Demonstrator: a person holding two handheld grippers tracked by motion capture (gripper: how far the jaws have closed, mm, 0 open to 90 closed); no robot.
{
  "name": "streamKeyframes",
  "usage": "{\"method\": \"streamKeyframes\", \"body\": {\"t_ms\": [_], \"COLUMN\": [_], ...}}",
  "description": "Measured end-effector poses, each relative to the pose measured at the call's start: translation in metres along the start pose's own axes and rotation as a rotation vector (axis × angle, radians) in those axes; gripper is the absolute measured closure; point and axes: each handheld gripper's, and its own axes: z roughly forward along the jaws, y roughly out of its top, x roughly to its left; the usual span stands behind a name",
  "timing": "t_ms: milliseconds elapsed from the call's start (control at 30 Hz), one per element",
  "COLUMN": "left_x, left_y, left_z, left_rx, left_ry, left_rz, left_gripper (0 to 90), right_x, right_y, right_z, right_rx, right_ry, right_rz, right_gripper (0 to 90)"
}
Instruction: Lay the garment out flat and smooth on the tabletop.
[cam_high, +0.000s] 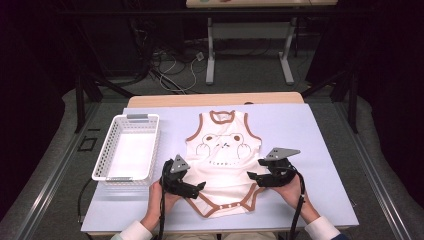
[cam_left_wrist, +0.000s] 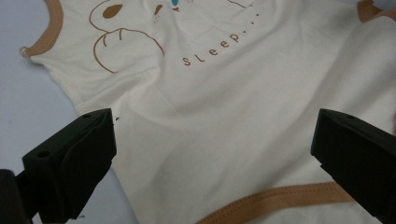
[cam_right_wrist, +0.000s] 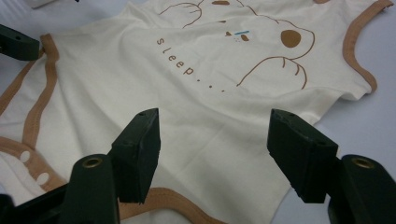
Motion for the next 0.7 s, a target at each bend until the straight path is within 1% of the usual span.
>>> {"method": "streamKeyframes", "body": {"t_ms": [33, 67, 133, 200, 267, 333, 400, 467, 567, 667, 700], "left_x": [-0.001, -0.002, -0.004, -0.007, -0.010, -0.012, -0.015, -0.017, -0.021, -0.025, -0.026], "left_y": [-0.001, -0.002, -0.003, -0.004, -0.005, -0.006, -0.006, -0.005, -0.004, -0.004, -0.005], "left_z": [-0.001, -0.002, -0.002, -0.002, -0.004, -0.005, -0.005, -0.004, -0.004, -0.005, -0.005], "left_rx": [0.002, 0.004, 0.006, 0.004, 0.001, -0.007, -0.005, -0.012, -0.013, -0.008, -0.009], "left_ry": [-0.006, -0.007, -0.011, -0.008, -0.010, -0.015, -0.028, -0.031, -0.045, -0.065, -0.063], "left_rz": [-0.004, 0.005, 0.006, 0.023, 0.022, 0.024, 0.025, 0.038, 0.043, 0.053, 0.058], "left_gripper": [0.1, 0.1, 0.1, 0.1, 0.0, 0.0, 0.0, 0.0, 0.0, 0.0, 0.0], "right_x": [0.001, 0.002, 0.004, 0.007, 0.010, 0.012, 0.015, 0.017, 0.019, 0.023, 0.024], "right_y": [0.000, -0.001, -0.002, -0.004, -0.005, -0.006, -0.007, -0.008, -0.010, -0.010, -0.010], "right_z": [0.000, -0.001, -0.002, -0.003, -0.003, -0.005, -0.007, -0.008, -0.009, -0.009, -0.008], "right_rx": [-0.001, 0.001, 0.000, 0.009, 0.023, 0.023, 0.017, 0.017, 0.019, 0.025, 0.026], "right_ry": [0.004, 0.013, 0.016, 0.020, 0.017, 0.017, 0.021, 0.024, 0.031, 0.048, 0.056], "right_rz": [-0.007, -0.006, -0.013, -0.031, -0.043, -0.050, -0.057, -0.069, -0.073, -0.092, -0.093], "right_gripper": [33.1, 32.8, 32.8, 34.8, 37.0, 37.6, 38.2, 39.1, 40.2, 40.9, 41.1]}}
